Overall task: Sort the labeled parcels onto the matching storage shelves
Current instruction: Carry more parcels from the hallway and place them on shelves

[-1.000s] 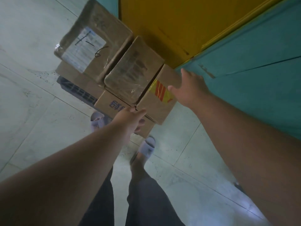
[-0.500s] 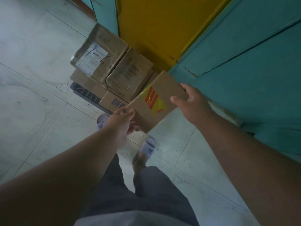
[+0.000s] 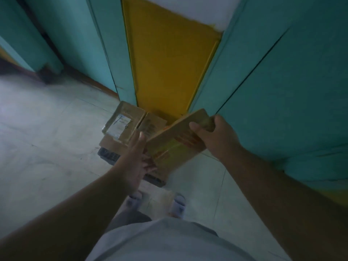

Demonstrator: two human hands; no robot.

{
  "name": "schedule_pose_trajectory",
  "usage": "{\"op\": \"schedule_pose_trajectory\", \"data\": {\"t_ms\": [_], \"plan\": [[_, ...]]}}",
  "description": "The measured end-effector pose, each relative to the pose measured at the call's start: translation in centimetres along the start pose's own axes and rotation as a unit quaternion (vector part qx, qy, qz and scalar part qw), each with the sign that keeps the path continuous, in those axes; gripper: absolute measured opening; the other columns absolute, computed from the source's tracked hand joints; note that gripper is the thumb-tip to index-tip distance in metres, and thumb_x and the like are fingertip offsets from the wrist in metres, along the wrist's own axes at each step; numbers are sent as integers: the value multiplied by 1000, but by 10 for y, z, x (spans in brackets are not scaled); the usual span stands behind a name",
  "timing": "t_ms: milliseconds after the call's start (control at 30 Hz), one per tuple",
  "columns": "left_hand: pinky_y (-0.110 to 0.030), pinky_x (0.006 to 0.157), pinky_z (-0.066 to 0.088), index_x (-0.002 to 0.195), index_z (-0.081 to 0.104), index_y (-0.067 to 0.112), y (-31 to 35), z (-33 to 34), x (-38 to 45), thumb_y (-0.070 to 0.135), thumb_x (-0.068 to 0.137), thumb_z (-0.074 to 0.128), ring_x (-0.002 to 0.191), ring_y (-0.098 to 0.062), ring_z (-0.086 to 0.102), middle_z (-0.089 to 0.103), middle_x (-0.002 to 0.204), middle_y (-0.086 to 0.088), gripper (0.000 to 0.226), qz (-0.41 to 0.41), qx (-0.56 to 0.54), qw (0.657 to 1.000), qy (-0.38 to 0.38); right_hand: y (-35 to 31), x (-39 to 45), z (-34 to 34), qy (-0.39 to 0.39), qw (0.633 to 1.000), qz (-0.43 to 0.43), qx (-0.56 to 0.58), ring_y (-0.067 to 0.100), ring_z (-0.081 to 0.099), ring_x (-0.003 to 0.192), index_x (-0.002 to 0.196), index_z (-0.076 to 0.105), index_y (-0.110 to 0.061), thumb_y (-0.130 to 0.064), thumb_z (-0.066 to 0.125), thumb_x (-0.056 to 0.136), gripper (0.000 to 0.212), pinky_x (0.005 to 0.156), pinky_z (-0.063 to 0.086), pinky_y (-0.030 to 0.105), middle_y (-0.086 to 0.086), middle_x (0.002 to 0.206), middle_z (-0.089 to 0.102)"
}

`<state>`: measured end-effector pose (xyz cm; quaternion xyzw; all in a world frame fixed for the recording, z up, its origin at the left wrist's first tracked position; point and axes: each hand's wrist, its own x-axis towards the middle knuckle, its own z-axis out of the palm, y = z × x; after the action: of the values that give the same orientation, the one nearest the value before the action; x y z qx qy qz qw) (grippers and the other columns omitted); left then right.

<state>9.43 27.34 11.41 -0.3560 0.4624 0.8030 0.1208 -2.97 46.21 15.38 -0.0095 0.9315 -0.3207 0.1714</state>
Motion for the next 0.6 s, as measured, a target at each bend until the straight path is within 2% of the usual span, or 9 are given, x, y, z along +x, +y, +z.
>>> {"op": "schedule_pose_trajectory", "data": {"t_ms": [33, 100, 167, 233, 333, 367, 467, 533, 600], "plan": [[-42, 82, 55, 135, 46, 46, 8, 0, -6, 62, 87, 54, 104, -23, 70, 70, 121, 2, 51, 33, 35, 998, -44, -10, -7, -4, 31, 999, 23, -12, 22, 61, 91, 108, 51, -17, -71, 64, 78, 63, 74, 52, 38, 0, 99, 62], [-48, 90, 56, 141, 41, 47, 19, -8, -11, 57, 90, 59, 111, -24, 67, 64, 131, 0, 54, 59, 95, 988, -105, -25, -18, -6, 63, 997, 46, -25, 23, 59, 91, 108, 47, -18, -72, 61, 79, 63, 75, 51, 38, 0, 99, 58], [-57, 98, 52, 134, 48, 44, 29, -18, -10, 50, 93, 60, 112, -29, 67, 63, 133, -7, 43, 54, 102, 988, -102, -34, -30, -4, 52, 998, 25, -7, 18, 59, 88, 105, 48, -24, -70, 59, 82, 53, 74, 51, 37, -6, 95, 58], [-59, 98, 51, 124, 57, 37, 40, -27, -10, 51, 97, 53, 111, -34, 66, 68, 126, -12, 30, 11, 69, 996, -64, -40, -41, 1, 31, 998, -16, 42, 7, 61, 87, 105, 53, -32, -62, 62, 85, 37, 71, 50, 31, -15, 94, 61], [-40, 75, 52, 116, 69, 22, 49, -39, -10, 69, 92, 41, 100, -35, 64, 73, 116, -17, 60, -122, 79, 987, -63, -40, -58, 5, 26, 994, -55, 89, -10, 65, 81, 115, 61, -36, -43, 72, 85, 33, 65, 49, 12, -19, 95, 68], [-36, 69, 50, 114, 72, 19, 48, -41, -11, 73, 91, 38, 97, -35, 64, 74, 113, -18, 67, -154, 85, 982, -70, -37, -63, 6, 8, 991, -44, 126, -9, 67, 83, 122, 60, -35, -38, 74, 86, 39, 68, 53, 13, -15, 98, 71], [-36, 61, 55, 113, 73, 15, 37, -35, -15, 76, 91, 32, 92, -37, 69, 75, 107, -20, 76, -189, 133, 969, -93, -21, -82, 0, -29, 970, 12, 242, 14, 74, 93, 139, 54, -27, -21, 74, 88, 56, 81, 60, 36, 0, 105, 76], [-36, 61, 56, 110, 73, 12, 28, -22, -19, 72, 95, 28, 83, -36, 73, 75, 104, -20, 76, -185, 180, 960, -111, -8, -97, -12, 4, 965, 25, 260, 17, 74, 92, 137, 57, -21, -13, 73, 88, 53, 81, 60, 35, 1, 104, 76], [-38, 69, 56, 108, 73, 10, 16, -4, -24, 64, 99, 28, 79, -36, 74, 76, 100, -19, 71, -164, 226, 953, -115, 4, -115, -26, 59, 963, 45, 258, 13, 74, 87, 128, 63, -21, -13, 76, 86, 45, 76, 60, 29, 0, 103, 76]]}}
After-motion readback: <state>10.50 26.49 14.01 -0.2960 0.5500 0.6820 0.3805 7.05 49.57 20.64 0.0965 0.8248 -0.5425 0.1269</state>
